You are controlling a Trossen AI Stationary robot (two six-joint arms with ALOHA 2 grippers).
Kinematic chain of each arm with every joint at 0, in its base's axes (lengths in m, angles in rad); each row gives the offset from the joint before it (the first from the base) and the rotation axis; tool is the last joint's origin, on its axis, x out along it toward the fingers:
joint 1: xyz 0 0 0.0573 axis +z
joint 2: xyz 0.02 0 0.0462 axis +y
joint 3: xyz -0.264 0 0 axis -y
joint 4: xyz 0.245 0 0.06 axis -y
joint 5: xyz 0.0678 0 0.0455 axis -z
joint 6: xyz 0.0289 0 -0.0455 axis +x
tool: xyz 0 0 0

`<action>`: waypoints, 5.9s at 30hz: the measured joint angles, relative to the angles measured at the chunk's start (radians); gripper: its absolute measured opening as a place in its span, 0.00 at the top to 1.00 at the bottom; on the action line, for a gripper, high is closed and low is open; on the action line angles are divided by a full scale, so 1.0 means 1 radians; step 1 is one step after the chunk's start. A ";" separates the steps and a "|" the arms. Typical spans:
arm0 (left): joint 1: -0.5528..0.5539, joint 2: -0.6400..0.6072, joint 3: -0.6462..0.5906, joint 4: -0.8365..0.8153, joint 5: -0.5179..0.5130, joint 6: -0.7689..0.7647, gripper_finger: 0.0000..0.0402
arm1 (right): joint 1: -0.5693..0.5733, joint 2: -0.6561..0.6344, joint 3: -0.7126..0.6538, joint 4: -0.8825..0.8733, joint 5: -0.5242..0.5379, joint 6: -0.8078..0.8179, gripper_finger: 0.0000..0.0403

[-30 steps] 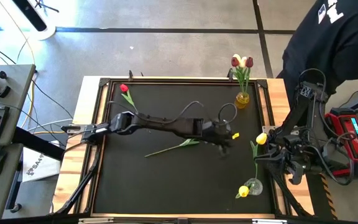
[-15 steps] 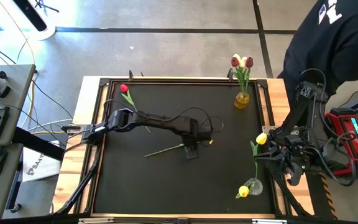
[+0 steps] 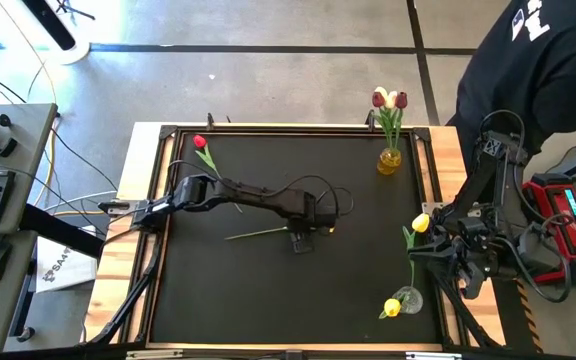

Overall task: Sort flowers into vase by color
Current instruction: Put the bottom red flower into the transparent flower vase

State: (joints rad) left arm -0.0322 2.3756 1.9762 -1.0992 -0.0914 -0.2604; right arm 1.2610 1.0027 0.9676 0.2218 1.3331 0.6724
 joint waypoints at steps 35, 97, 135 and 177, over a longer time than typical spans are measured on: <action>0.051 -0.050 -0.157 0.029 0.042 0.056 0.72 | 0.000 -0.002 0.000 0.001 0.073 -0.019 0.88; 0.024 -0.232 0.365 0.577 0.582 0.124 1.00 | -0.359 -0.001 0.000 -0.214 -0.070 -0.155 0.41; -0.001 -0.228 0.366 0.448 0.524 0.055 0.69 | -0.303 -0.013 0.231 -0.698 -0.439 -0.050 1.00; -0.065 -0.229 0.366 0.286 0.284 -0.045 0.69 | 0.036 0.190 0.475 -1.571 -0.681 0.748 0.92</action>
State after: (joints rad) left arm -0.0977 2.1471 2.3421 -0.8129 0.1928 -0.3050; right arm 1.2968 1.1927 1.4422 -1.3491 0.6518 1.4203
